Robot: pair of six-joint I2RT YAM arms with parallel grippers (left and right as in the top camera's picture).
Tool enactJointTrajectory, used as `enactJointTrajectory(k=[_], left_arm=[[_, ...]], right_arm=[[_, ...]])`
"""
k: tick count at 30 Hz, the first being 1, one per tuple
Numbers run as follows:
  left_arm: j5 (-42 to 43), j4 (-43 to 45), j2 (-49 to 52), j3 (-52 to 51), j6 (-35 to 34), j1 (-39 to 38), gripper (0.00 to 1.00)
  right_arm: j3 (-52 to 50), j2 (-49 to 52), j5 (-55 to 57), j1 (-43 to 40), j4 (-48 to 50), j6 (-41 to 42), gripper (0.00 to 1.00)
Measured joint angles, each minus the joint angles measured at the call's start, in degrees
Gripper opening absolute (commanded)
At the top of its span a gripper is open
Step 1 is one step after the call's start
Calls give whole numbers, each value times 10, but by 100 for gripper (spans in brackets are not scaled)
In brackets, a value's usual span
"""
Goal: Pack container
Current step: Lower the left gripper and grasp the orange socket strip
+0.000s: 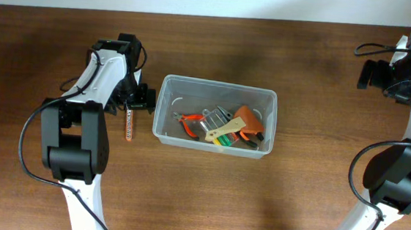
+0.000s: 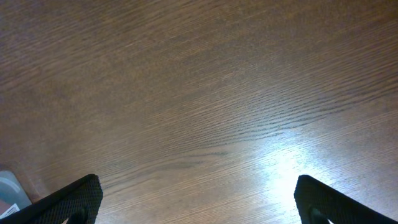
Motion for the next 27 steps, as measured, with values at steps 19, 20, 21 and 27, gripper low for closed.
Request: enactJointTrajectory(k=[19, 20, 21, 27], left_arm=[[6, 52, 0, -57, 28, 30, 99], [8, 56, 0, -57, 29, 30, 100], [9, 61, 0, -57, 30, 30, 100], [8, 79, 0, -57, 30, 29, 100]], right_arm=[[0, 0, 0, 0, 0, 0, 99], [0, 0, 0, 0, 0, 0, 99], [0, 0, 0, 0, 0, 0, 99], [0, 0, 0, 0, 0, 0, 99]])
